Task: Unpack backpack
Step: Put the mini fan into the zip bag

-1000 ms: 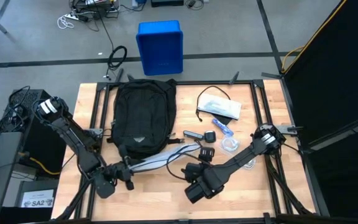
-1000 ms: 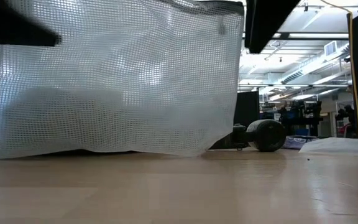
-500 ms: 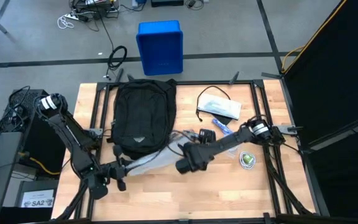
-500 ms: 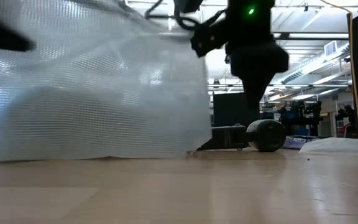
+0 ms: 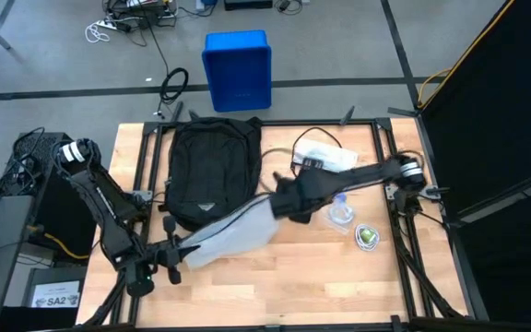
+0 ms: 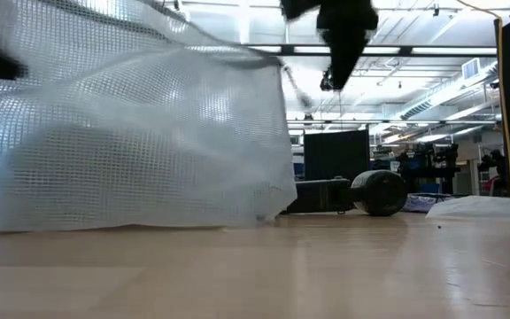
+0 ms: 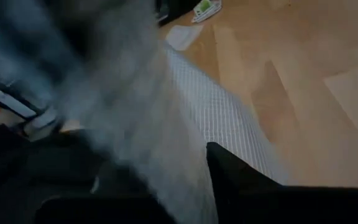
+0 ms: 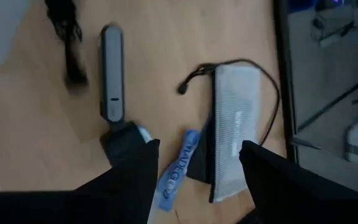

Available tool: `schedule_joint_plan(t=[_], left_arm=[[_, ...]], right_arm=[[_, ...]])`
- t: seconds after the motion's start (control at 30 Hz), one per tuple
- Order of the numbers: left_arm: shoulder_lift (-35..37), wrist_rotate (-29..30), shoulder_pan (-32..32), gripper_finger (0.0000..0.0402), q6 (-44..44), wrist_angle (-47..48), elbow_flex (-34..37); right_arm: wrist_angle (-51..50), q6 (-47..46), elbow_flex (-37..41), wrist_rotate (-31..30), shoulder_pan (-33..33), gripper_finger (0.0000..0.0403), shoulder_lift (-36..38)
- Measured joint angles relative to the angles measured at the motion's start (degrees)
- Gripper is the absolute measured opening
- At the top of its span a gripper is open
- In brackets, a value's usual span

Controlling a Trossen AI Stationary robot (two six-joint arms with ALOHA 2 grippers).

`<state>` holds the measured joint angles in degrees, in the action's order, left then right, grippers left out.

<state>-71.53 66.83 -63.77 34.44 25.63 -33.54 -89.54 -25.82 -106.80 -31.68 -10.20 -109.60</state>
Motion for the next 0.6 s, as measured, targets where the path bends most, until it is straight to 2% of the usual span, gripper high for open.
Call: schedule_joint_plan(t=[0.13, 0.33, 0.6], left_arm=[[0.0, 2.7, 0.0, 0.0, -2.3, -0.1, 0.0], [0.0, 4.6, 0.0, 0.0, -7.0, -2.4, 0.0], [0.0, 4.6, 0.0, 0.0, -7.4, -2.1, 0.0]], right_arm=[[4.3, 2.4, 0.0, 4.5, 3.3, 0.0197, 4.9], [13.0, 8.6, 0.0, 18.8, 6.8, 0.0211, 6.0], [14.8, 14.2, 1.8, 23.5, 5.2, 0.0231, 0.9]])
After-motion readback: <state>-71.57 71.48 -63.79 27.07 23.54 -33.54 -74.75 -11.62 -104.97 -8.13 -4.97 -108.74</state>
